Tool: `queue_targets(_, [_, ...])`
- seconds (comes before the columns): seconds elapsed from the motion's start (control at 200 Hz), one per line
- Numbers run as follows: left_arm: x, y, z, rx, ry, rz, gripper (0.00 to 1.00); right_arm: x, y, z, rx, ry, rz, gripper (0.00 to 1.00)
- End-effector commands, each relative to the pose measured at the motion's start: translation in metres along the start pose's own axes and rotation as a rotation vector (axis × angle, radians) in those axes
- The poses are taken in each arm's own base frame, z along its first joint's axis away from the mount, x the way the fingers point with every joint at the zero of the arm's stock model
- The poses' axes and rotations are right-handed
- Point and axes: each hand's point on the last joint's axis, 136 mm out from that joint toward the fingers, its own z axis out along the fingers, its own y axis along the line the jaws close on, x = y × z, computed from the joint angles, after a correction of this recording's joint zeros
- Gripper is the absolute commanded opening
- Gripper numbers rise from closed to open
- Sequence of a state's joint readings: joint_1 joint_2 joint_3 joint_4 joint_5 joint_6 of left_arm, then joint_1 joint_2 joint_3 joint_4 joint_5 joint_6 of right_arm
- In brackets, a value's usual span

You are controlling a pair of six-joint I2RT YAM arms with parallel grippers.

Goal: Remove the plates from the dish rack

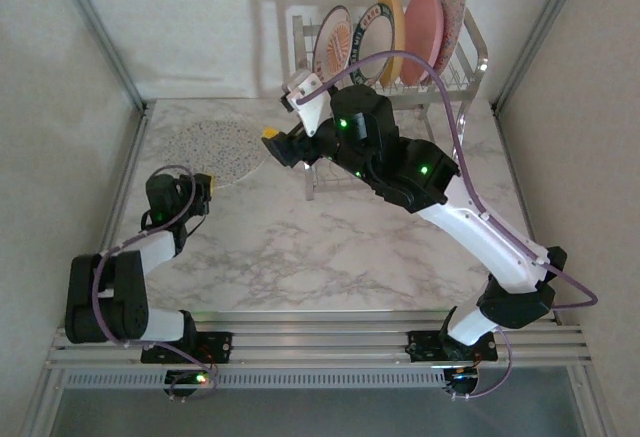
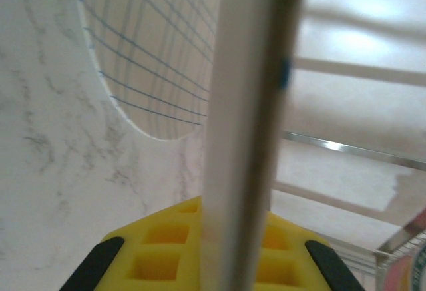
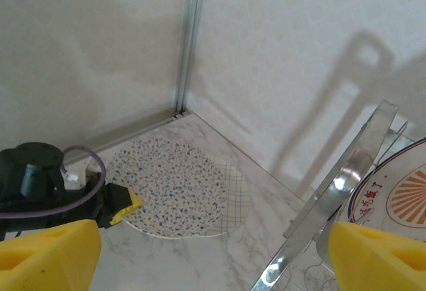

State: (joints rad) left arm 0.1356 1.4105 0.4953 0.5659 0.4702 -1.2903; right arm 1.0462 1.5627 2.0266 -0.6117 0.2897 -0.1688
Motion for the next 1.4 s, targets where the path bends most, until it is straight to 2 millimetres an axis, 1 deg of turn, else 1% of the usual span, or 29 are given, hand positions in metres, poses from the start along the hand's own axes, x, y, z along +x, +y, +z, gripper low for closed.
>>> queue_targets(0.0, [-0.014,-0.032,0.008,0.097,-0.039,0.086,0.00,-0.010,-0.003,-0.012,0.010,-0.038,0.019,0.89])
queue_targets(0.105, [-0.017,-0.026,0.019,0.072,-0.032,0.100,0.00,-0.009,0.000,-0.010,-0.003,-0.032,0.020,0.89])
queue_targets(0.44, [-0.021,-0.014,0.045,0.043,-0.006,0.109,0.00,-0.002,0.006,-0.003,-0.026,-0.007,0.028,0.90])
queue_targets(0.571, [-0.023,-0.015,0.054,0.043,0.004,0.109,0.00,-0.002,0.007,-0.001,-0.030,-0.002,0.027,0.90])
queue_targets(0.686, [-0.024,-0.017,0.061,0.043,0.014,0.112,0.00,-0.001,0.009,0.000,-0.039,0.002,0.027,0.90])
queue_targets(1.026, [-0.020,-0.013,0.079,0.033,0.052,0.106,0.00,0.000,0.010,0.001,-0.043,0.007,0.030,0.90])
queue_targets(1.391, [-0.020,-0.009,0.094,0.015,0.075,0.100,0.00,0.002,0.010,-0.001,-0.048,0.015,0.039,0.90])
